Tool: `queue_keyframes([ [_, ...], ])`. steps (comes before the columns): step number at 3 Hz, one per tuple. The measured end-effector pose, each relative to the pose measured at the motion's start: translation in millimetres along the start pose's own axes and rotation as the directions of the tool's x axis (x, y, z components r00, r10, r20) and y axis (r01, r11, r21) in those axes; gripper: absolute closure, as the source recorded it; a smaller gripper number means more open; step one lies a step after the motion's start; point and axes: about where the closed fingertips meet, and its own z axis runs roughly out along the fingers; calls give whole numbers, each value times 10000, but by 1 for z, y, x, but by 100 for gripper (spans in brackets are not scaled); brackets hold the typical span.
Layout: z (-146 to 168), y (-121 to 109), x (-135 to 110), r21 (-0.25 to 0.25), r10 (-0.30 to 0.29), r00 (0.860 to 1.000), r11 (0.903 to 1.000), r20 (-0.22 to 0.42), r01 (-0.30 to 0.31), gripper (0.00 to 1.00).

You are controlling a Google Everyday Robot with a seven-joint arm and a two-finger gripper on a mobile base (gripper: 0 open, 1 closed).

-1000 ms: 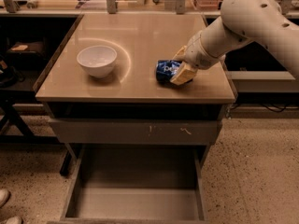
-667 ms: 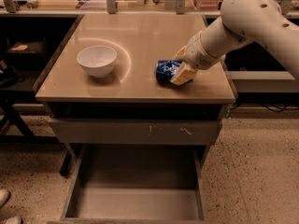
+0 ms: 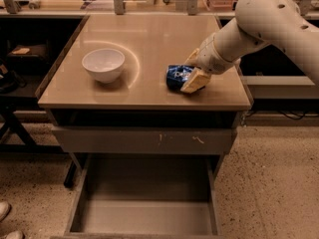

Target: Pick pepsi can from middle drawer and place on counter

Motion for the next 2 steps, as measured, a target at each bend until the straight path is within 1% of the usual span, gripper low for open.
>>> queue_keyframes([
  [1, 0, 0, 0, -1, 0, 10000, 10000, 1, 0, 0],
  [2, -2, 0, 0, 33, 15, 10000, 10000, 52, -15, 0],
])
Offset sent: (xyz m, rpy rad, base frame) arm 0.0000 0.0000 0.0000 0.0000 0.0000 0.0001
